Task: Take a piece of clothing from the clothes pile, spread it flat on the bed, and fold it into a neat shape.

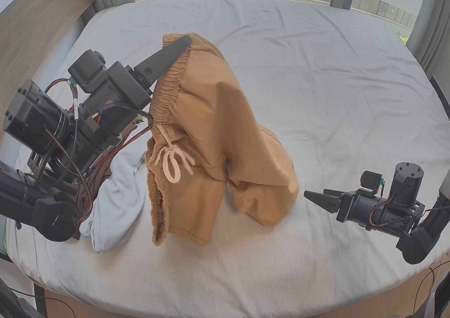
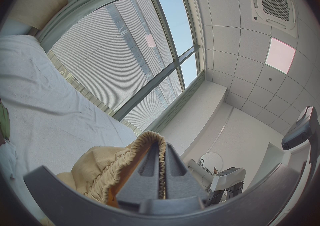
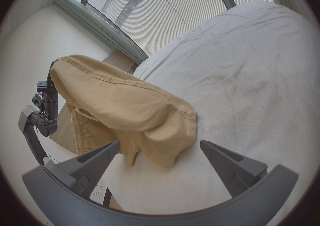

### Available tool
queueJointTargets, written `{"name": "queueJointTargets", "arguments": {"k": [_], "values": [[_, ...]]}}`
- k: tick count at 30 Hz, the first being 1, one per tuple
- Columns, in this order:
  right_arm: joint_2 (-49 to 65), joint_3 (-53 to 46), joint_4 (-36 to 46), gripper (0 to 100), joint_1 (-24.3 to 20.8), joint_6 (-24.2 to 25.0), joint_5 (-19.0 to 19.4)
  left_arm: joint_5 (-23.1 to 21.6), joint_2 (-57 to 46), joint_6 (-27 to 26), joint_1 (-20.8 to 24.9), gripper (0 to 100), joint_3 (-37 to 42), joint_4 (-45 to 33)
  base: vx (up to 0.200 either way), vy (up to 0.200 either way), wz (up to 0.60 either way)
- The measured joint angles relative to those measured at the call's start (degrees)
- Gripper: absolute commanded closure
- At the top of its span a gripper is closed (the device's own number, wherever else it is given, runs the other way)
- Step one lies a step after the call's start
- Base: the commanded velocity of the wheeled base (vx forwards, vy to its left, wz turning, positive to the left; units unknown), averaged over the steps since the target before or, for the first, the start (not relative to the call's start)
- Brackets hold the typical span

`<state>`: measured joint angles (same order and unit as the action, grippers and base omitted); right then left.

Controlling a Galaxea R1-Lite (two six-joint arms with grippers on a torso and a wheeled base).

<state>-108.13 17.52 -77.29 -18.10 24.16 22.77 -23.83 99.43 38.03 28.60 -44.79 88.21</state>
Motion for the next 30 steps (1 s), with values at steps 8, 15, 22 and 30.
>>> {"name": "queueJointTargets", "arguments": {"k": [8, 15, 22, 30], "values": [[-9.3, -0.7, -10.7, 0, -0.3, 0.0, 0.0, 0.0, 0.0, 0.1, -0.7, 100, -0.3, 0.0, 0.000, 0.000, 0.00], [-14.6, -0.3, -11.1, 0, -0.7, 0.2, 1.0, 0.0, -0.1, 0.1, -1.1, 100, -0.3, 0.0, 0.000, 0.000, 0.00], [-18.1, 3.2, -11.1, 0, -0.8, 0.3, 1.1, 0.0, -0.2, 0.1, -1.2, 100, -0.3, 0.0, 0.000, 0.000, 0.00], [-20.9, 8.8, -11.1, 0, -1.2, 0.2, 2.0, 0.0, -0.3, 0.1, -1.2, 100, -0.3, 0.0, 0.000, 0.000, 0.00]]}}
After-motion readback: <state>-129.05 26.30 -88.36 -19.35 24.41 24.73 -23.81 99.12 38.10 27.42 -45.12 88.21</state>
